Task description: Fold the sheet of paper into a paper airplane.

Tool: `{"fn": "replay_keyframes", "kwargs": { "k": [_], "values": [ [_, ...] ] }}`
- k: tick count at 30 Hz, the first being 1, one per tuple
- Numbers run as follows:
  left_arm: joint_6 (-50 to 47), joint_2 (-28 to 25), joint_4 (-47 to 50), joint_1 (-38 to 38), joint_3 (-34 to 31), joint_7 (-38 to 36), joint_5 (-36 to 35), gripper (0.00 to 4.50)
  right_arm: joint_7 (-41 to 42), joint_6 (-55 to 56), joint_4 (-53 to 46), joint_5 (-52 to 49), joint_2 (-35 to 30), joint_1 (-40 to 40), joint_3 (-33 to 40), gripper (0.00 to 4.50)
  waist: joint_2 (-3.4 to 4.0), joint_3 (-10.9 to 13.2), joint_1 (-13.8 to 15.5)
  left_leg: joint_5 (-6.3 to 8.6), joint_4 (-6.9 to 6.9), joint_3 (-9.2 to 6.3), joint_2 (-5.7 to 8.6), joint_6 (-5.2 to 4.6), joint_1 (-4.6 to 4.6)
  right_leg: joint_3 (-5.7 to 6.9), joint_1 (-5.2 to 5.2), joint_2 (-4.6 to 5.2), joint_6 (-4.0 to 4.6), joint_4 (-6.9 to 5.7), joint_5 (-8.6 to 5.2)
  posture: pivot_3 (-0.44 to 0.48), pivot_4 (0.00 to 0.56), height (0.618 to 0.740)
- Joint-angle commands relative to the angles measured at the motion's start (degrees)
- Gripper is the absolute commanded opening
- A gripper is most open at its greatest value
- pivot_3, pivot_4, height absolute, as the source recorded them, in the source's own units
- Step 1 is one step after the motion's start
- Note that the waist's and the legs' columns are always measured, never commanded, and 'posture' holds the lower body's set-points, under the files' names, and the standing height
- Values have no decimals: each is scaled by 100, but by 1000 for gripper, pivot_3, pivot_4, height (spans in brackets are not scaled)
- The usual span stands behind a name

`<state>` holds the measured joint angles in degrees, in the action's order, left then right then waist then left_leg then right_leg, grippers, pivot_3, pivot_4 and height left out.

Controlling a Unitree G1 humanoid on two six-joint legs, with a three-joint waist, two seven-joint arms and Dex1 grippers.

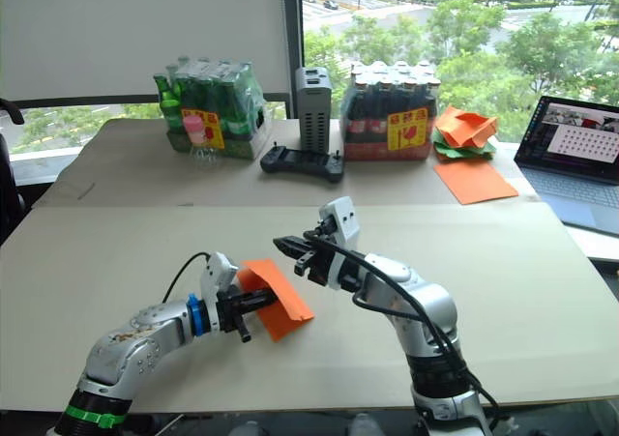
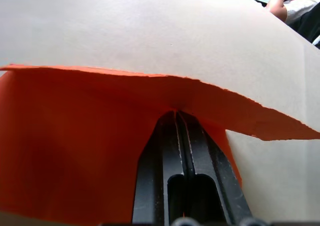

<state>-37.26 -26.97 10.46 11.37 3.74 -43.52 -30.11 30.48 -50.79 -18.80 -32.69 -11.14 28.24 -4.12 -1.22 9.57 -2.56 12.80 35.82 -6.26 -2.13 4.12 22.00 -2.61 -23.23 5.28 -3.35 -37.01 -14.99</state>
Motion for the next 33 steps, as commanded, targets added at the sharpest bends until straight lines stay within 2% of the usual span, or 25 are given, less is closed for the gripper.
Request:
{"fn": "replay_keyframes", "kwargs": {
  "k": [1, 6, 11, 17, 21, 33],
  "values": [
    [188, -106, -108, 52, 1, -150, 139, 52, 173, -8, -503, -52, -299, -81, -179, 0, 0, 0, 0, 0, 0, 0, 0, 0, 0, 0, 0, 0, 0, 0, 0, 0, 150, 740],
    [300, -180, -256, -54, -19, -271, 257, 52, 636, -56, -1170, -108, -1214, -695, -530, 0, -2, 2, 25, 0, 0, 0, 2, 0, 3, 1, 1, 3, -3, 4, -2, 0, 150, 740],
    [326, -186, -276, -110, -30, -293, 296, 52, 941, 49, -1474, -99, -1852, -1238, -596, 0, -3, 3, 14, 0, 6, 0, 3, 0, 1, 1, 4, 3, -3, 1, -2, 0, 150, 740],
    [308, -170, -312, -88, -46, -293, 328, 52, 1289, 1, -1650, -294, -2274, -1557, -536, 0, -5, 3, 16, 0, 7, -1, 2, 0, 1, 0, 6, 2, -4, 1, -3, 0, 150, 740],
    [299, -152, -361, -22, -37, -288, 342, 52, 1355, 75, -1541, -201, -2323, -1604, -745, 0, -5, 3, 16, 0, 8, -1, 3, -1, 0, 1, 7, 2, -5, 2, -2, 0, 150, 740],
    [303, -122, -306, 24, 22, -330, 357, 52, 1101, 581, -708, 504, -1779, -1576, -1395, 0, -5, 3, 16, 0, 10, -1, 3, 0, -1, 1, 8, 2, -5, 1, -2, 0, 150, 740]
  ]
}}
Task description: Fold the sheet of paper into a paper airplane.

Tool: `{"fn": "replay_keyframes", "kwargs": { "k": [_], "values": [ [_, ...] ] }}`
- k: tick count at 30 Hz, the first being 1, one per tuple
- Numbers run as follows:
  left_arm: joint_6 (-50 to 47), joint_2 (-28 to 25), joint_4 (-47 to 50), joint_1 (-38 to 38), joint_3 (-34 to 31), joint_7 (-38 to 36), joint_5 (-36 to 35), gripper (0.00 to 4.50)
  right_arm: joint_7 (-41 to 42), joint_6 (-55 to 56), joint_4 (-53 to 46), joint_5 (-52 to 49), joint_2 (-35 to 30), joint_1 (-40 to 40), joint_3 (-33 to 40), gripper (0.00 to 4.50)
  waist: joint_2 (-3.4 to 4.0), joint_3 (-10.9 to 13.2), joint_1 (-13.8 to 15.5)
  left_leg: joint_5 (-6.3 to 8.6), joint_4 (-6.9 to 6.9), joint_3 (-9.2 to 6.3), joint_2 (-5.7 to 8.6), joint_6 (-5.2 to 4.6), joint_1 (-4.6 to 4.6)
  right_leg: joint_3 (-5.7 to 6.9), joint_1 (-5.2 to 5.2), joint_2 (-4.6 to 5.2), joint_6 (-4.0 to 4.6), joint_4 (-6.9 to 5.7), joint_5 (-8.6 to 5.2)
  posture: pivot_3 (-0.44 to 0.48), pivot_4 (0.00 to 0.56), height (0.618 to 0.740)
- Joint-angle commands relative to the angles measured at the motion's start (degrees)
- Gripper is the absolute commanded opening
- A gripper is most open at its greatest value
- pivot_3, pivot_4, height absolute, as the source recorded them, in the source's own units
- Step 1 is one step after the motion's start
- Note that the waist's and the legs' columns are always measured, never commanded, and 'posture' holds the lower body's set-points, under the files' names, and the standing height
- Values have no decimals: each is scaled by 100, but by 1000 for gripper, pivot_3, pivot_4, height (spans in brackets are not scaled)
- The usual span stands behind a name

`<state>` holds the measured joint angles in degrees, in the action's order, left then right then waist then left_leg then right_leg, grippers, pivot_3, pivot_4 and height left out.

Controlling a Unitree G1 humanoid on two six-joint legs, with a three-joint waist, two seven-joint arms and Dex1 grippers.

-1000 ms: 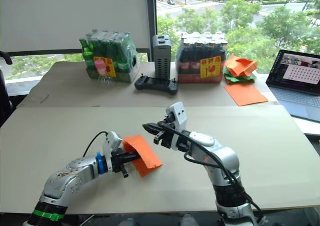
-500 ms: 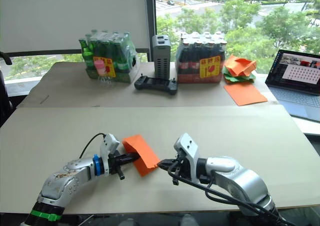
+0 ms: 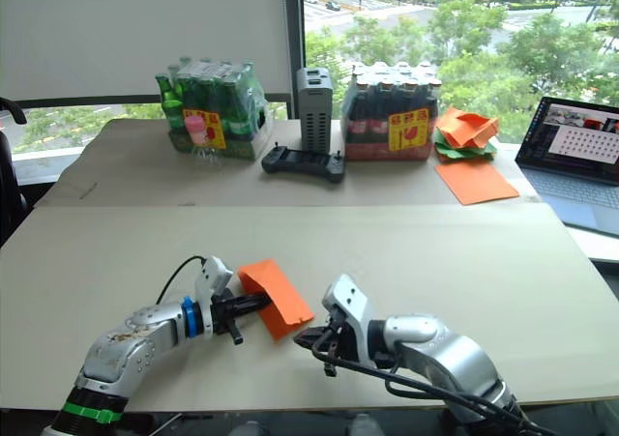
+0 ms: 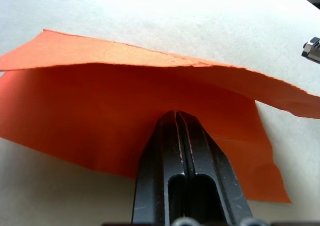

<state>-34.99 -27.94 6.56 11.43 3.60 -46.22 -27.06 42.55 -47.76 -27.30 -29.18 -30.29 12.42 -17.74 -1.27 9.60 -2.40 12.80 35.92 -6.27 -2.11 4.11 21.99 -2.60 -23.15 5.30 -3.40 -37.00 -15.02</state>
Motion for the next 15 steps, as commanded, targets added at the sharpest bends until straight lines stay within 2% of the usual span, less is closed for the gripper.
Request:
{"fn": "replay_keyframes", "kwargs": {
  "k": [1, 15],
  "values": [
    [73, -22, 95, 11, 32, -58, 46, 52, -122, 320, 186, 185, 188, -12, -26, 0, 0, 0, 1, 0, 0, 0, 0, 0, 0, 0, 0, 0, 0, 0, 0, 0, 150, 740],
    [108, 1, 30, -9, 7, -36, 60, 52, -357, 317, -198, 288, 245, -485, 75, 0, 0, 0, 2, 0, 0, 0, 0, 0, 0, 0, 0, 0, 0, -1, 0, 0, 150, 740]
  ]
}}
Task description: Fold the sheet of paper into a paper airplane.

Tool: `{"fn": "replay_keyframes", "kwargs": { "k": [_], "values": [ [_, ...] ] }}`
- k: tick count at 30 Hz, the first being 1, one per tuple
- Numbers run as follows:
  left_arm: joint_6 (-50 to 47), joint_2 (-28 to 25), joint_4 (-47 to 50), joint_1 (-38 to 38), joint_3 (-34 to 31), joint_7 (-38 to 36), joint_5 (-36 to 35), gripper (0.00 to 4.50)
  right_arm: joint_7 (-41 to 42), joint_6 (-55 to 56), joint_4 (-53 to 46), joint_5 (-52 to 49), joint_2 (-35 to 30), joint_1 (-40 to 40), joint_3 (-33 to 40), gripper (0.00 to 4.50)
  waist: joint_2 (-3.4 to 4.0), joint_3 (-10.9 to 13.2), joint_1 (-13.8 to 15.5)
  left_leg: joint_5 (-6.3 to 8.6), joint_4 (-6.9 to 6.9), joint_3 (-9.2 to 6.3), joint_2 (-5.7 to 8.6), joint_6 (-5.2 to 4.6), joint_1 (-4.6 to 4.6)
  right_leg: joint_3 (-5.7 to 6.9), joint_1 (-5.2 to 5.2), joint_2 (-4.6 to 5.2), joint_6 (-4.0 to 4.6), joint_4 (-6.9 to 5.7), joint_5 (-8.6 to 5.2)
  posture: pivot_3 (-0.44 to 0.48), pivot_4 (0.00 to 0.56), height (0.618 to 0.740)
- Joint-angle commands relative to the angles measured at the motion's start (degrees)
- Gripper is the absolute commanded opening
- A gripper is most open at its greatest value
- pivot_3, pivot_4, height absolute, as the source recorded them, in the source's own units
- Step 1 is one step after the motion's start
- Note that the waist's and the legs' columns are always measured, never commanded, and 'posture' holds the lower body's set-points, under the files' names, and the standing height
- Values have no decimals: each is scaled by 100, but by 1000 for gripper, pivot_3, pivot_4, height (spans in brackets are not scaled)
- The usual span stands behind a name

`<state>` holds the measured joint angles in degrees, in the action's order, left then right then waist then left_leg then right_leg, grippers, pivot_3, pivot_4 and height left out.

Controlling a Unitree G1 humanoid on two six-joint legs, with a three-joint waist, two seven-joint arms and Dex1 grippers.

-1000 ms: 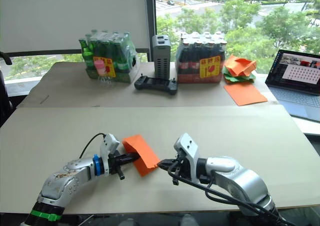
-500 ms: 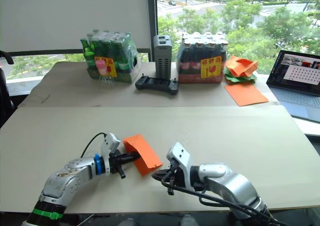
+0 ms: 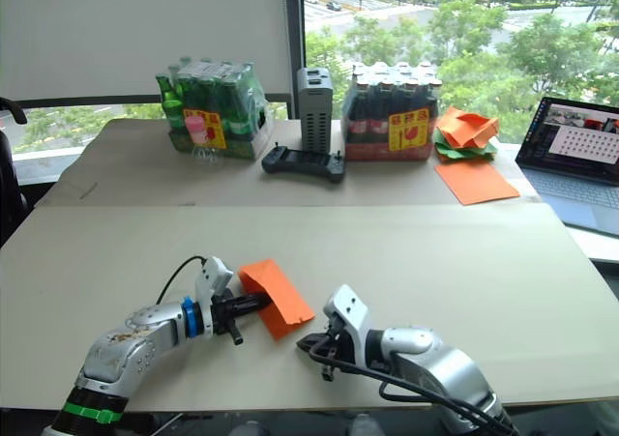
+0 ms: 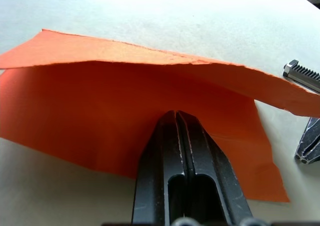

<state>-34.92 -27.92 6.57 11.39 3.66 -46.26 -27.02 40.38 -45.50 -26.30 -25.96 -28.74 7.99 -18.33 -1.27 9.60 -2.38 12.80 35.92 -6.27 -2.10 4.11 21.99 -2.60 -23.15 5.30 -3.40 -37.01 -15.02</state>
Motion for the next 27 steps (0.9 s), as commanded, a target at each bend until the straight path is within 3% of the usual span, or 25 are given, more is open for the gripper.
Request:
{"fn": "replay_keyframes", "kwargs": {
  "k": [1, 27],
  "values": [
    [115, 2, 6, 3, 10, -37, 67, 52, -212, 90, -309, -37, 149, -58, 156, 0, 0, 0, 0, 0, 0, 0, 0, 0, 0, 0, 0, 0, 0, 0, 0, 0, 150, 740],
    [300, 80, -288, 180, 137, -220, 252, 52, -1135, -74, -361, -239, 1003, -69, 565, 0, 1, -1, 9, 0, 2, -1, 0, 0, -1, 0, 1, 0, 0, -3, 1, 0, 150, 740]
  ]
}}
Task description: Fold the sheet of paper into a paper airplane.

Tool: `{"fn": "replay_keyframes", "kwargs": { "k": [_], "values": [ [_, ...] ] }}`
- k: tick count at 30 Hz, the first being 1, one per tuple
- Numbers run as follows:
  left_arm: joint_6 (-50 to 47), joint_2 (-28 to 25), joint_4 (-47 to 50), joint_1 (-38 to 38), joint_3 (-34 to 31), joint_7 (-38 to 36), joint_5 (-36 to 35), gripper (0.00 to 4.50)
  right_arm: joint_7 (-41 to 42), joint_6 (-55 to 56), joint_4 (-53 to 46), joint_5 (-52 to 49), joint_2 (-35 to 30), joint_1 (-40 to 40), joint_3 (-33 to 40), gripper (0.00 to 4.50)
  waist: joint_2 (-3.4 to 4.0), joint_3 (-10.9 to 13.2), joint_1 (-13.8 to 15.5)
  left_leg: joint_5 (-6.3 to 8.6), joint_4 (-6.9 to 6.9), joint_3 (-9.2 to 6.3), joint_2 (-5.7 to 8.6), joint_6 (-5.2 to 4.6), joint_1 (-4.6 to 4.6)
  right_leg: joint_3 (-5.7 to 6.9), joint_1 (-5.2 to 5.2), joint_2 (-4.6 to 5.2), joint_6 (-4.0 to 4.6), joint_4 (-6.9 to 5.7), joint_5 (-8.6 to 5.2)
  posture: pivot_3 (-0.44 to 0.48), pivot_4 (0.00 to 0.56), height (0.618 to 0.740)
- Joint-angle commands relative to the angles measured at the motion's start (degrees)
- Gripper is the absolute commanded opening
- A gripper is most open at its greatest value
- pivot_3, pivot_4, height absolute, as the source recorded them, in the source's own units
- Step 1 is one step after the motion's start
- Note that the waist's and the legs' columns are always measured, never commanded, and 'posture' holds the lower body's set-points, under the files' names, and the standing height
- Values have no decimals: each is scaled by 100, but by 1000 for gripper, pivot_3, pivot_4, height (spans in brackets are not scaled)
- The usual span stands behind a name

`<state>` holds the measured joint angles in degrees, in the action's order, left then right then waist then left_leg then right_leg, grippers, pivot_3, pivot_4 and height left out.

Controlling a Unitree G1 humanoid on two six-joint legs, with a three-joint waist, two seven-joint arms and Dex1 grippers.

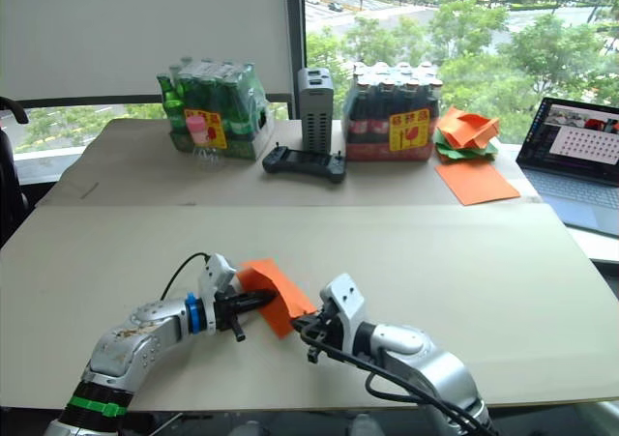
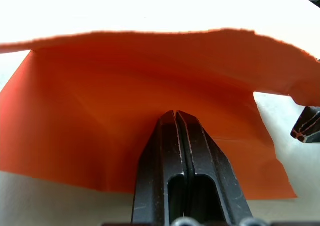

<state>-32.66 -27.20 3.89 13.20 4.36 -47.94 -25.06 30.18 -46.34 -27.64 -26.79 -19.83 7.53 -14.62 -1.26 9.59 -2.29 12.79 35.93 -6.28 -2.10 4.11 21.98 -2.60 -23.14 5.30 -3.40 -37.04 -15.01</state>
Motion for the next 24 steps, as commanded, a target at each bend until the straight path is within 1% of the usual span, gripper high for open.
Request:
{"fn": "replay_keyframes", "kwargs": {
  "k": [1, 6, 10, 18, 24],
  "values": [
    [77, 12, -22, -8, 67, -59, 61, 52, -161, -5, -234, -183, 162, -24, 245, 0, 0, 0, 0, 0, 0, 0, 0, 0, 0, 0, 0, 0, 0, 0, 0, 0, 150, 740],
    [88, 18, -31, -15, 68, -81, 76, 52, -413, -139, -215, -464, 467, 34, 629, 0, 1, -1, 1, 0, 0, 0, 0, 0, -1, 0, 0, 0, 0, -2, 0, 0, 150, 740],
    [101, 22, -40, 3, 70, -90, 87, 52, -725, -90, 0, -331, 638, 179, 782, 0, 1, -1, -3, 0, 0, -1, 0, 0, -1, 0, 0, 0, 1, -2, 0, 0, 150, 740],
    [106, 26, -7, -17, 40, -64, 89, 52, -1225, -23, 505, 134, 794, 409, 703, 0, 2, -1, 0, 0, 0, 0, 0, 0, -3, 0, 0, 0, 1, -4, 0, 0, 150, 740],
    [96, 30, 48, -72, 5, -24, 75, 52, -1423, 35, 939, 610, 803, 607, 518, 0, 3, -2, -5, 0, -1, -1, 0, 0, -3, 0, 0, 0, 1, -5, 1, 0, 150, 740]
  ]
}}
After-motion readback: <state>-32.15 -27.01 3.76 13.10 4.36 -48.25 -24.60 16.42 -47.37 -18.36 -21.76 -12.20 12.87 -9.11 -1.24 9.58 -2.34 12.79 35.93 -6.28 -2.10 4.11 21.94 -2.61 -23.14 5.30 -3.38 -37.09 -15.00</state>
